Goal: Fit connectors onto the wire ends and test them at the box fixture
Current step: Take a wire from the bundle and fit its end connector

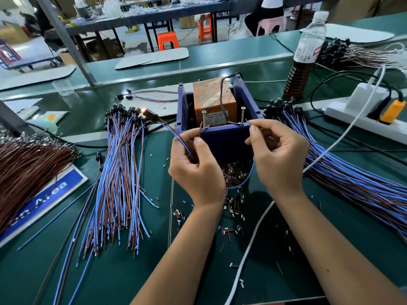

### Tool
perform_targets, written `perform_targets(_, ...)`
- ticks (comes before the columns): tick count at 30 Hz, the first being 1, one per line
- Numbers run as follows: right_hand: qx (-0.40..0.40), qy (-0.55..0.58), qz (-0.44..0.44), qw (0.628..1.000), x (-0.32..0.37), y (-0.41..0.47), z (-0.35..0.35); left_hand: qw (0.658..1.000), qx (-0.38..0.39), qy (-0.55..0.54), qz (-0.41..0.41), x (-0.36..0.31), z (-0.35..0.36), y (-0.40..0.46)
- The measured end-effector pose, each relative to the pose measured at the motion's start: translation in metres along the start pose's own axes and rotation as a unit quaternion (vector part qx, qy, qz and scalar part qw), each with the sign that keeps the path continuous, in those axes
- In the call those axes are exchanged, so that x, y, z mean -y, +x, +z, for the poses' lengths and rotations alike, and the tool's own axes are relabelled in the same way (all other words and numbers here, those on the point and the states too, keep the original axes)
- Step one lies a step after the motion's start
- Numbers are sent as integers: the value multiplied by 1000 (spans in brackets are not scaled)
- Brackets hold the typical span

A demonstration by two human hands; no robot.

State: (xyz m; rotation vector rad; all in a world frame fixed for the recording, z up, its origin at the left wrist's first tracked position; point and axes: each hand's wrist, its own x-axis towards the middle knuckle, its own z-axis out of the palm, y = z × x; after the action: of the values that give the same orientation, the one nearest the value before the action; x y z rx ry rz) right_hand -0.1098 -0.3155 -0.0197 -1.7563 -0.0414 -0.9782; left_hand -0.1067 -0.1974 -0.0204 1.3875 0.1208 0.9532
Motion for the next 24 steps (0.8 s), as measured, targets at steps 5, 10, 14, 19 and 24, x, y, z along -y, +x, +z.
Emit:
perform_targets(5, -24, 21, 39, 999, 1, 5, -28, 994, 53, -23, 96, -27, 6, -21)
perform_targets(10, -78, 14, 90, 993, -5, 16, -94, 966, 249, -59, -29, -61, 62, -58)
perform_targets(14, -176, -4, 148, 973, -14, 25, -152, 857, 481, 31, -184, -66, 123, -93)
perform_targets(19, -207, -72, 228, 949, -27, 23, -198, 720, 589, 97, -354, -54, 181, -142)
perform_targets(24, -78, -287, 215, 930, -32, 25, -216, 747, 514, 91, -412, -33, 200, -140)
